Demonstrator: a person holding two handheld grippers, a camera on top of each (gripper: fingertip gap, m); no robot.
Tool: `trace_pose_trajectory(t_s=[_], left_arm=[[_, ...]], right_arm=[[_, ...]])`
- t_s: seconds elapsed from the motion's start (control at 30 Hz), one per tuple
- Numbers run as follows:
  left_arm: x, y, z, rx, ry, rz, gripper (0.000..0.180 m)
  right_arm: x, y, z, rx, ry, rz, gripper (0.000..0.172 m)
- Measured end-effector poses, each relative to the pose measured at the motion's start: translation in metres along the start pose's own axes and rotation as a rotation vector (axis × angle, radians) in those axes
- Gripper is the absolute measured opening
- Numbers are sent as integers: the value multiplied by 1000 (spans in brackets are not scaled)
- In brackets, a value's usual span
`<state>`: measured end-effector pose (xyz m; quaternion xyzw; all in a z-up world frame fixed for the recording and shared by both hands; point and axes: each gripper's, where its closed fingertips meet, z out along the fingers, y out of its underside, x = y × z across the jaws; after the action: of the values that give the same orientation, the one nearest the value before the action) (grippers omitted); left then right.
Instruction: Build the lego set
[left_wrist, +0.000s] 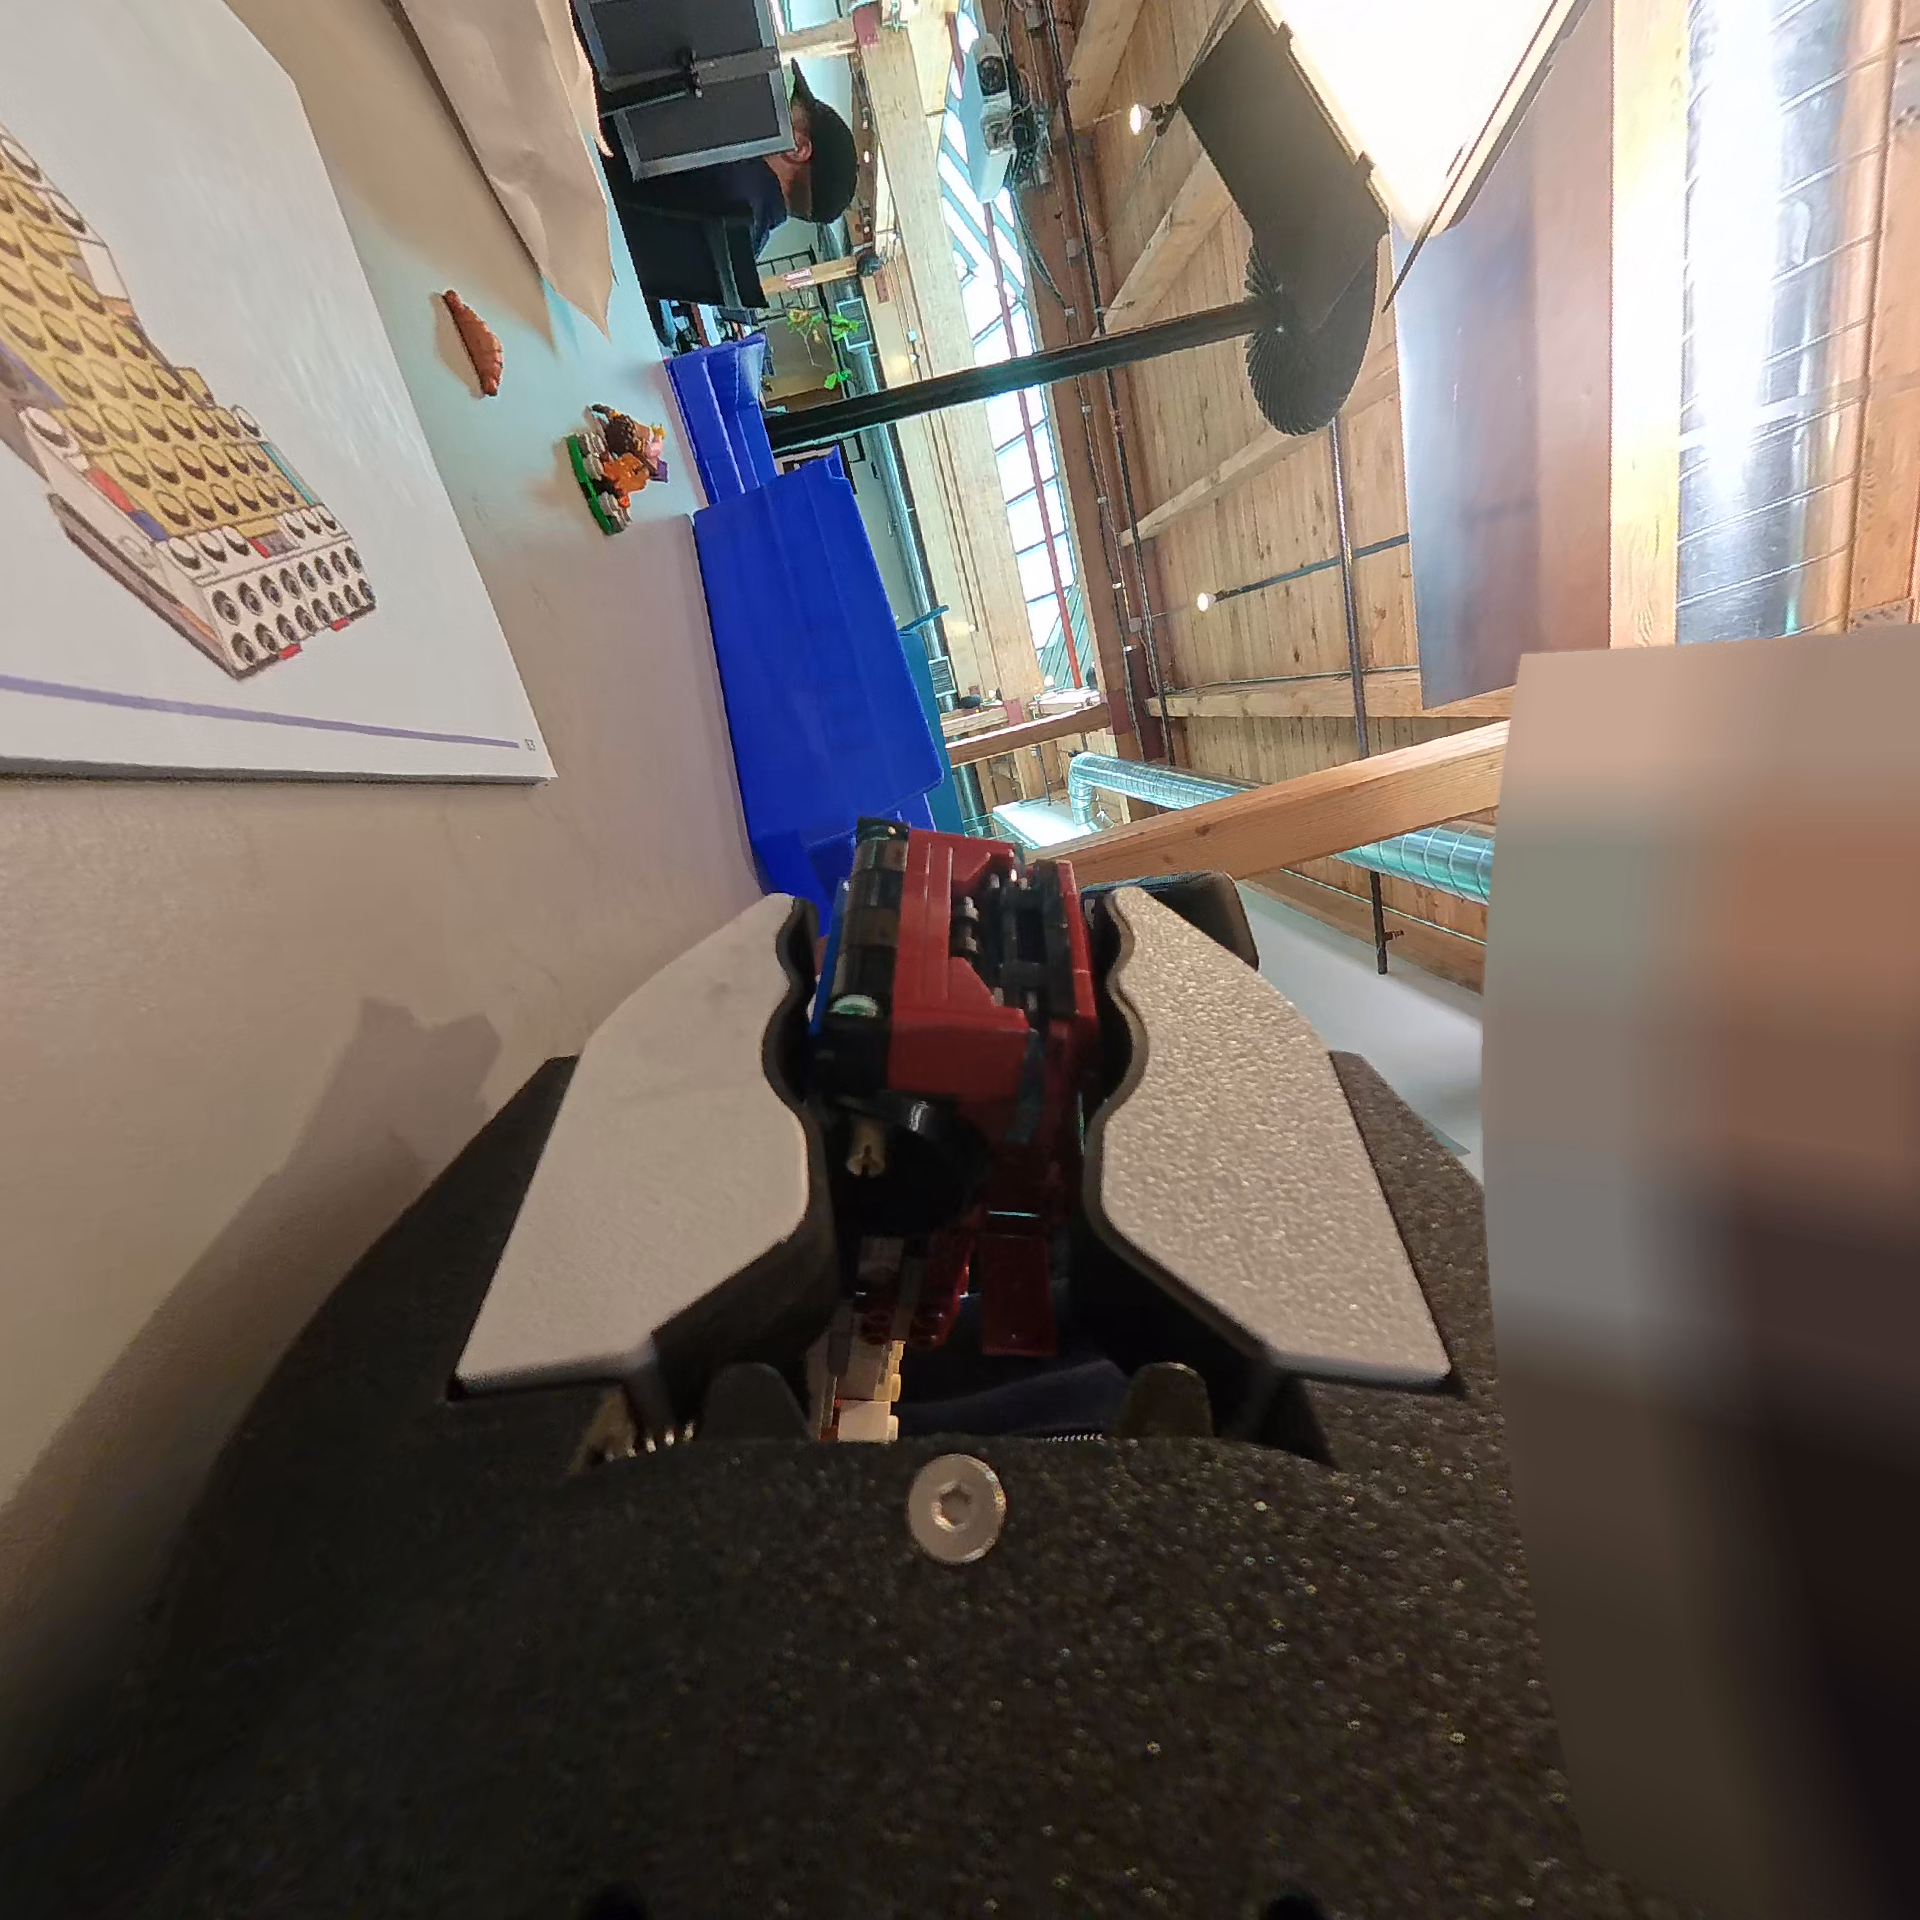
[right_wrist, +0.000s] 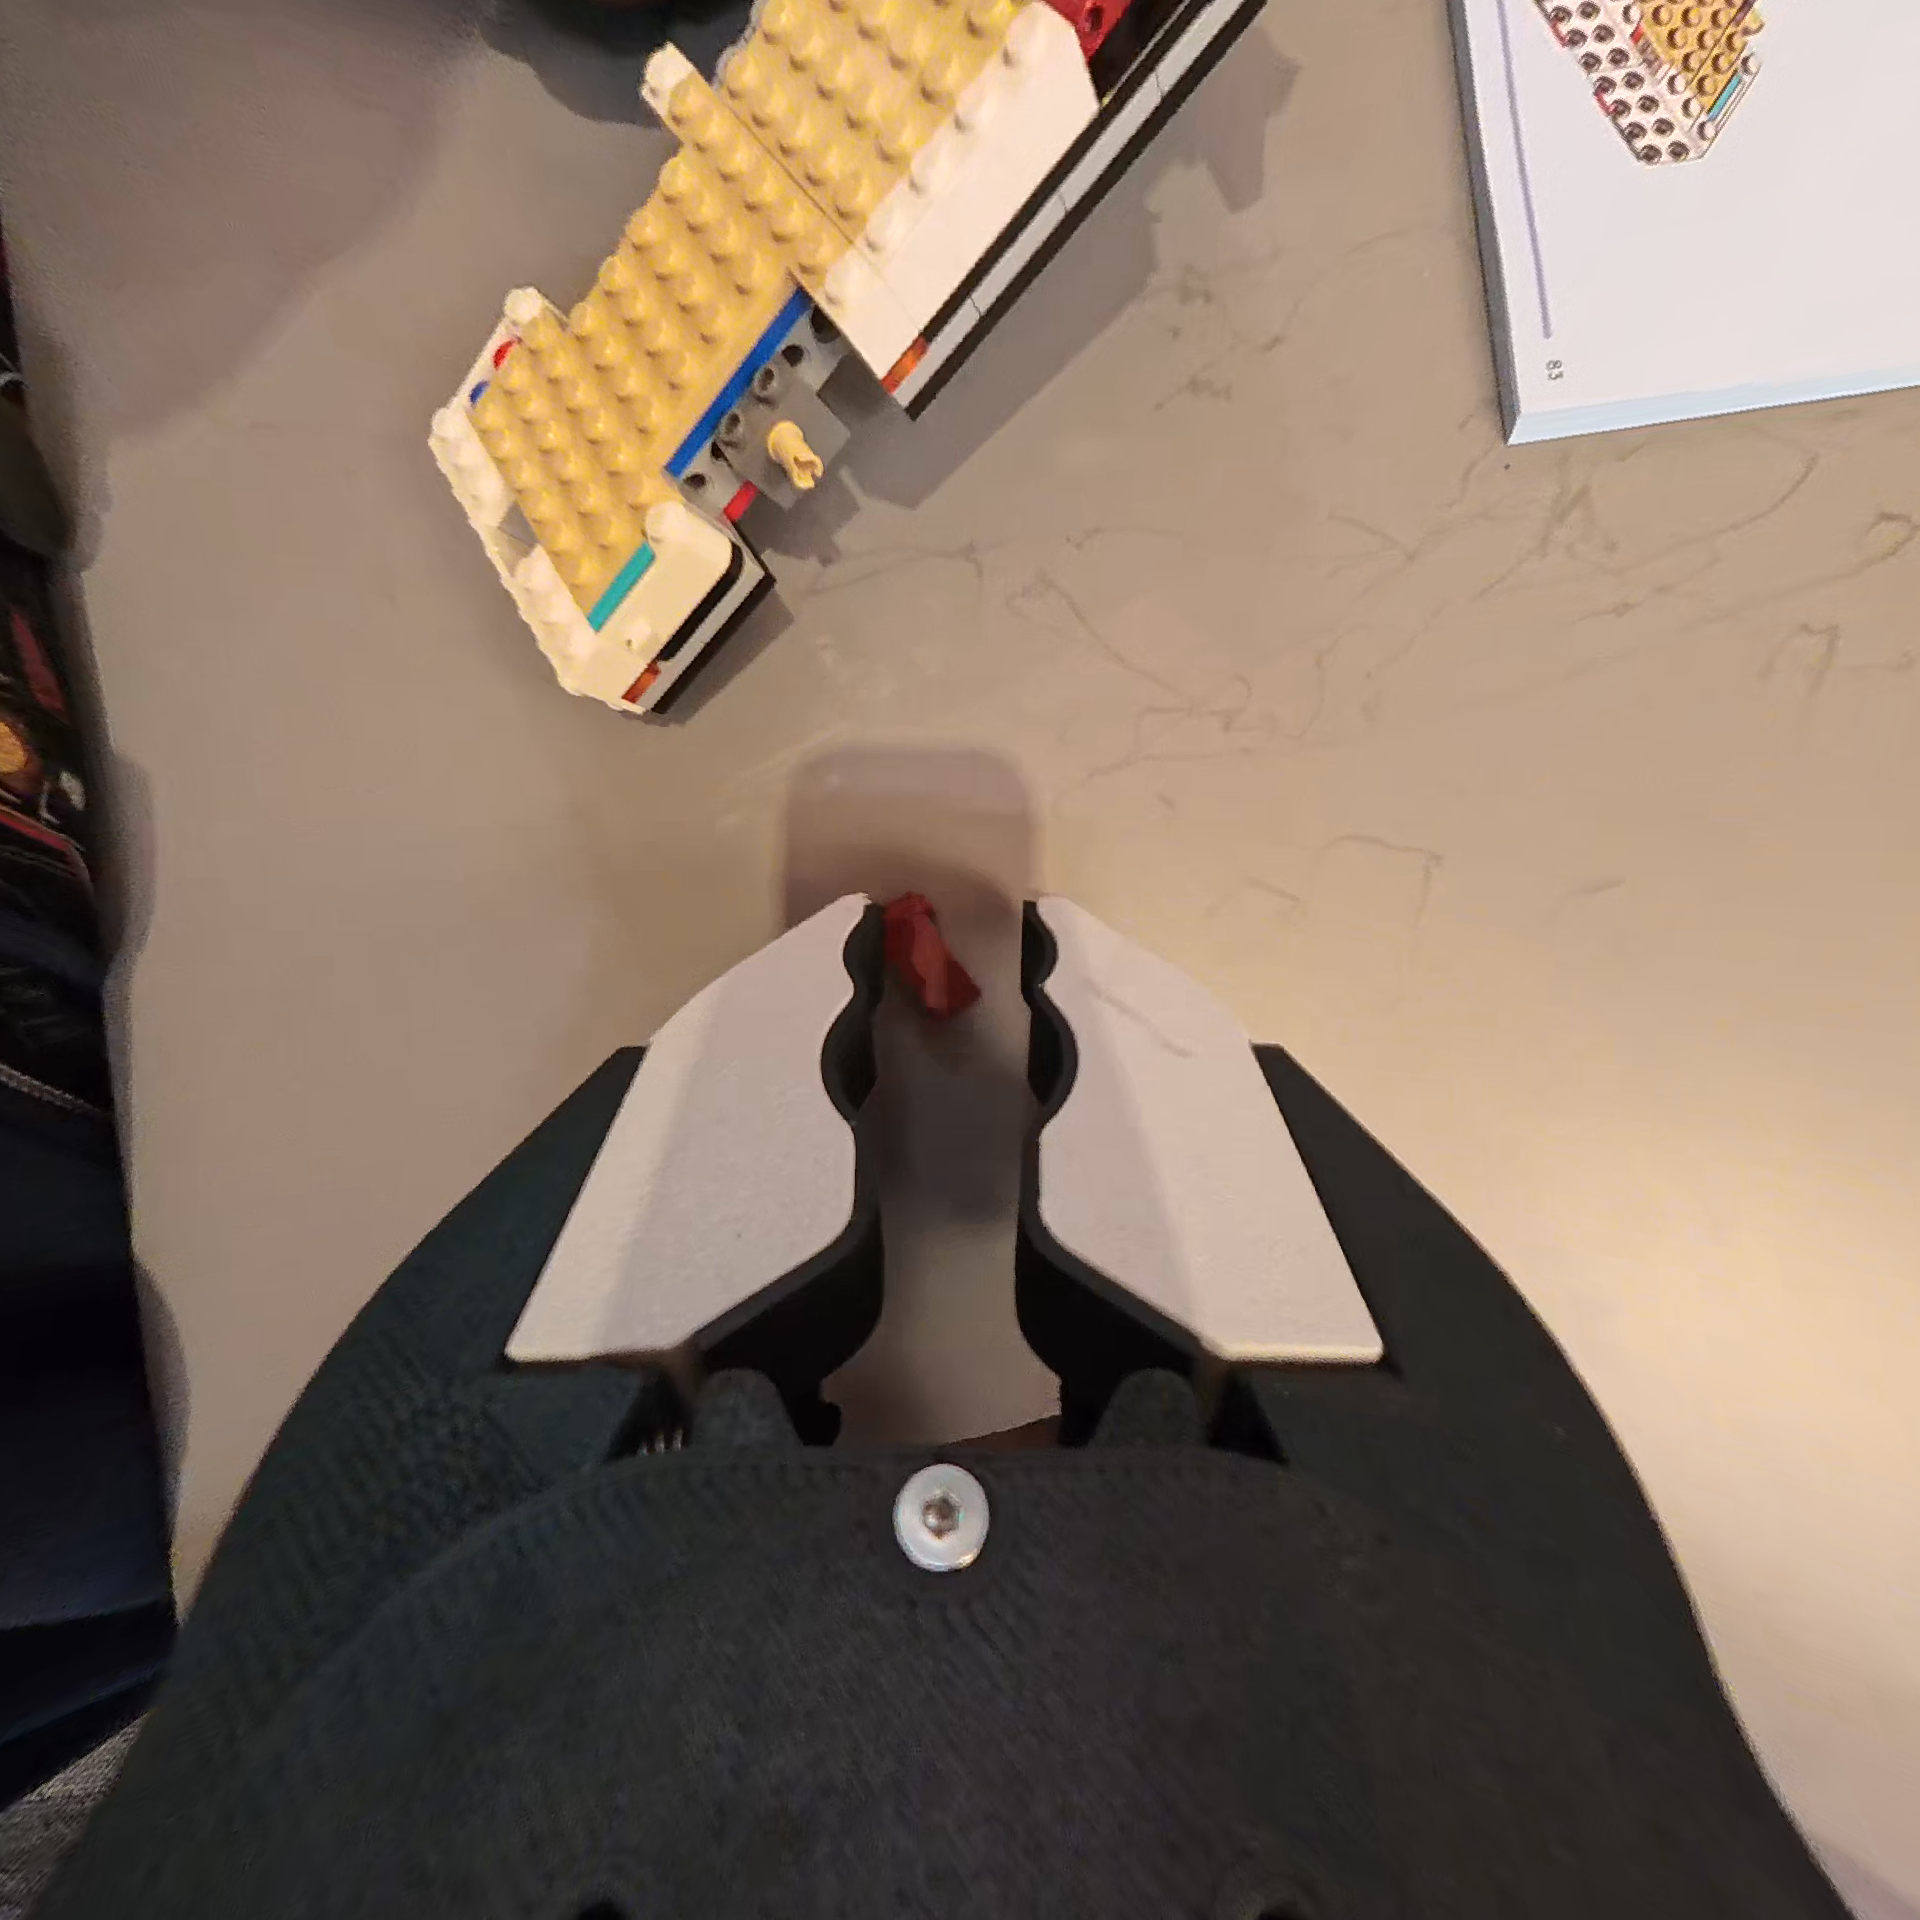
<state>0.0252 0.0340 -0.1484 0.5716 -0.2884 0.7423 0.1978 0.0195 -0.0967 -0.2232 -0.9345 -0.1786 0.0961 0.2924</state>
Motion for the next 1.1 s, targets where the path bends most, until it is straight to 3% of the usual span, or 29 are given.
trace_pose_trajectory(t_s=[0.33,0.57,0.83,1.1], left_arm=[[0,0,0,0,0,-1,52],[0,0,0,1,-2,3,52],[1,1,-1,0,-4,8,52],[1,0,-2,2,-7,8,52]], right_arm=[[-4,6,3,-14,26,-18,23],[-16,-19,2,80,61,-25,24],[-6,-18,9,103,133,387,28],[1,-19,17,109,236,451,28]])
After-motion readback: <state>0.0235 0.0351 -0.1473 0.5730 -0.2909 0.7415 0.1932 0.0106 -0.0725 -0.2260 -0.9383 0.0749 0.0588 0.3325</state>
